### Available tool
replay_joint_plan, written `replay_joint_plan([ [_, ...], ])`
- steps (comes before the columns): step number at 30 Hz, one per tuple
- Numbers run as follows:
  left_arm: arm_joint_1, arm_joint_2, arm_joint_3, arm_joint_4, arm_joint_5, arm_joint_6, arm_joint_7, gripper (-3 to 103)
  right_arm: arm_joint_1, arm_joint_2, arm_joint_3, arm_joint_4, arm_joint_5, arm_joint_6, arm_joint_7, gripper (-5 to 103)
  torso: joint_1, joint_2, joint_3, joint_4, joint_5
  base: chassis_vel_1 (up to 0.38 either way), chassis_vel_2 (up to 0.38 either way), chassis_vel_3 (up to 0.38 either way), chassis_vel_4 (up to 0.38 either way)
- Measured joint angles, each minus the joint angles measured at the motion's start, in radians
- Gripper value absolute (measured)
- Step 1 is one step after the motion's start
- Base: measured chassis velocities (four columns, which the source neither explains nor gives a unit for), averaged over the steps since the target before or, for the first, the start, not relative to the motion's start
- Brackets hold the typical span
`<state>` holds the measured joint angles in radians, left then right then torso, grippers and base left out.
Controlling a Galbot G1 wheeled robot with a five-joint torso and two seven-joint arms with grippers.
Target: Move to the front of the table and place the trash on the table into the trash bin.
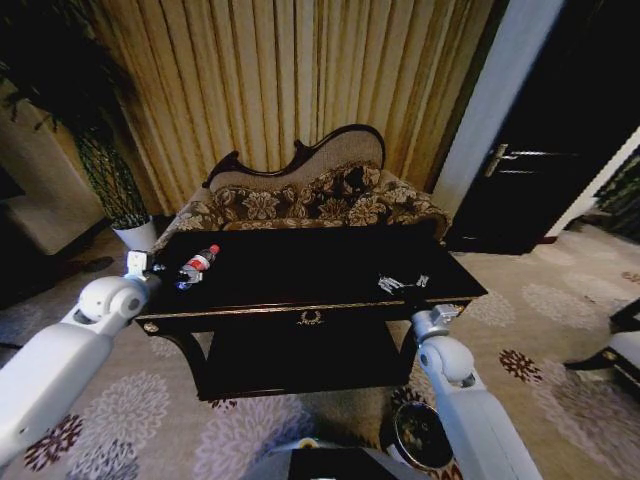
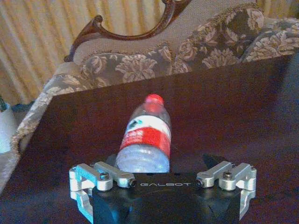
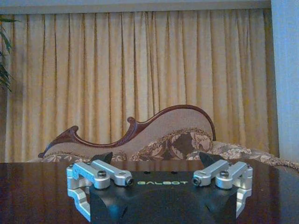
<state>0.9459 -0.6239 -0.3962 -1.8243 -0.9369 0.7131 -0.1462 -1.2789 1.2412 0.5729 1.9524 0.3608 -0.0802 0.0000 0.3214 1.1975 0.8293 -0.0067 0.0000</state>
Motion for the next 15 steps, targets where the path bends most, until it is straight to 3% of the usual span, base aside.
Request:
replay_joint_plan([
  [15,0.045,-0.030,-0.011,-0.010,0.018,0.000,-0.002,100,0.006,0.005,-0.012,-0.020,-0.014,0.001,0.000,100,0.000,0.000,0.000,0.0002,0.0000,0.000,0.000,0.000,0.000],
])
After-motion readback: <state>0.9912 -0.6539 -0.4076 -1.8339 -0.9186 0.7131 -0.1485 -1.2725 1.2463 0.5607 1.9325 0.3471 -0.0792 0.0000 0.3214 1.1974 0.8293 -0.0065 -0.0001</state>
